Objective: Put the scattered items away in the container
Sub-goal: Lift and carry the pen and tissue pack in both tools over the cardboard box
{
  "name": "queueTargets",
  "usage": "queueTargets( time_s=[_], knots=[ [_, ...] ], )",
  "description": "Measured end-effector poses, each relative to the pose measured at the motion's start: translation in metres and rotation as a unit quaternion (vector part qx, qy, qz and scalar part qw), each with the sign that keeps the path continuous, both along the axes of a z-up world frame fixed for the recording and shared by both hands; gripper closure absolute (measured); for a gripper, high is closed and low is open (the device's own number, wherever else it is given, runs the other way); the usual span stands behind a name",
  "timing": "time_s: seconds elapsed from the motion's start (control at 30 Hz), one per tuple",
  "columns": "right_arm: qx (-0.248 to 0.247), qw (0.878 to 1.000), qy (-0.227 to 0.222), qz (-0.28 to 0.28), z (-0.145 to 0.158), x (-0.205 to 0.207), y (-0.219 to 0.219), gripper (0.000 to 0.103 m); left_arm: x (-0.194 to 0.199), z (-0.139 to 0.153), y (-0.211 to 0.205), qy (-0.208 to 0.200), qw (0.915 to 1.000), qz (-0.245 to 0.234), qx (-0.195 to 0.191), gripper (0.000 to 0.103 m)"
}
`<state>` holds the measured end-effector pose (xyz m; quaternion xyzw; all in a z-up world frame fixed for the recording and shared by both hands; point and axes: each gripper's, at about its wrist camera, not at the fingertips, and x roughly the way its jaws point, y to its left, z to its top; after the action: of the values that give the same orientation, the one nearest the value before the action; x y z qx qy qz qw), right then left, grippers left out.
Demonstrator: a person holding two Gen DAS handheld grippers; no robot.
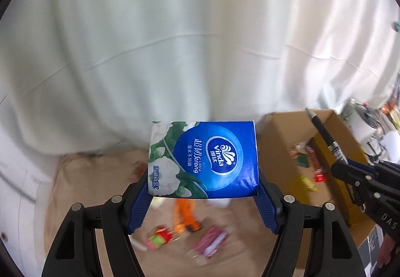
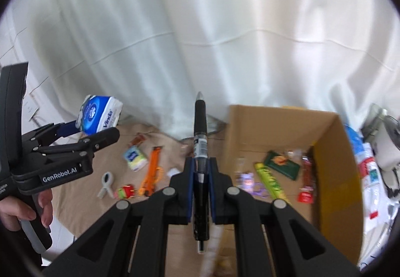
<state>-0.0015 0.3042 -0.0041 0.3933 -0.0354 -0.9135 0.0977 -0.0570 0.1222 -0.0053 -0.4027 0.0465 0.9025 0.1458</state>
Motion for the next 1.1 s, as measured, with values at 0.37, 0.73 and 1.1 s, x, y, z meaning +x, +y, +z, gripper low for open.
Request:
queueTargets(
  time_s=[0.37, 0.73, 1.1],
  knots=[
    [0.011, 0.996, -0.022, -0.090, -0.016, 0.026, 0.085, 0.089, -0.005, 0.008, 0.123, 0.010, 0.9941, -0.107, 0.019, 0.029],
    [-0.001, 0.989, -0.063, -0.133, -0.050, 0.047, 0.133, 0.089, 0.002, -0.031, 0.202, -0.025, 0.9873, -0.157, -0.007, 0.029],
    [-0.008, 0.988, -0.082, -0.134, -0.059, 0.044, 0.136, 0.089, -0.005, -0.055, 0.216, -0.046, 0.9858, -0.160, -0.020, 0.029]
  ],
)
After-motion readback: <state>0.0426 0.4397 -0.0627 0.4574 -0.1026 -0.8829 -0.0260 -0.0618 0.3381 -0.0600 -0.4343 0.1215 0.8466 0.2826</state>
